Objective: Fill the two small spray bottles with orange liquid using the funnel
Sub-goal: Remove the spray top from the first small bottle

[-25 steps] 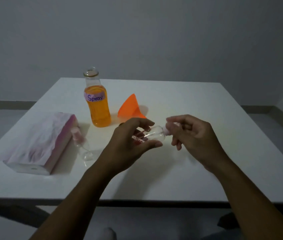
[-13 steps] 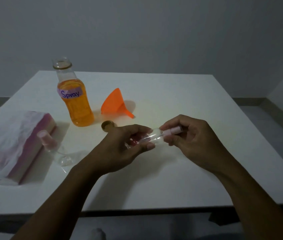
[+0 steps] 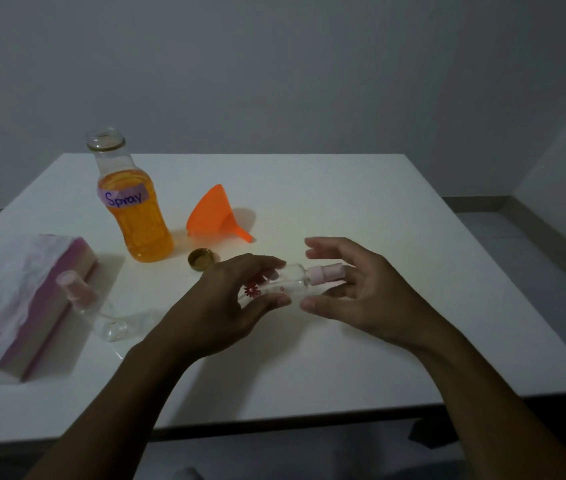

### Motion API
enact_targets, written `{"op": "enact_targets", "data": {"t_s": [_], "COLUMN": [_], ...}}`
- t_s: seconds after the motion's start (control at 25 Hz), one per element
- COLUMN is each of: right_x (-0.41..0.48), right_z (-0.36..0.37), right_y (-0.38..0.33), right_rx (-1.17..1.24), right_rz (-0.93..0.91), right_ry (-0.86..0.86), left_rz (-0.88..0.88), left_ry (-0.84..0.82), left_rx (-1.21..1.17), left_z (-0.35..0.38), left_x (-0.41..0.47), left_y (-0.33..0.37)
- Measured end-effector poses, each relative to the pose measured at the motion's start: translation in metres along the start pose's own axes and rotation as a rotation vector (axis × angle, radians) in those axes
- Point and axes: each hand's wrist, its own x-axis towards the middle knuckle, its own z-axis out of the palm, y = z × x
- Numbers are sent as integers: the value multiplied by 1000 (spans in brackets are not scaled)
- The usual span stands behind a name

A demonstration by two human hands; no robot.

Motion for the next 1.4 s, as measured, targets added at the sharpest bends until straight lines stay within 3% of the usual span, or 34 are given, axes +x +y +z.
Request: {"op": "enact_targets", "data": {"t_s": [0.12, 0.32, 0.56, 0.68, 0.84, 1.04, 1.4], "right_x": [4, 1, 6, 4, -5, -16, -37], "right_z": [2, 3, 1, -2, -23, -57, -117], "right_y": [-3, 3, 5, 8, 14, 33, 87], "right_rx": [15, 23, 73, 8, -331, -594, -79], "right_rz": [164, 31, 187, 53, -198, -297, 110], "right_ry": [91, 52, 85, 127, 158, 355, 784], "left_rz": [10, -8, -5, -17, -65, -110, -138], "left_ry": [10, -13, -5, -15, 21, 86, 84], "left_rx": [24, 36, 50, 49, 52, -29, -580], "left_z": [-1, 1, 5, 5, 7, 17, 94], "left_x": [0, -1, -1, 0, -2, -1, 48], "left_y": [2, 3, 0, -1, -3, 1, 69]}}
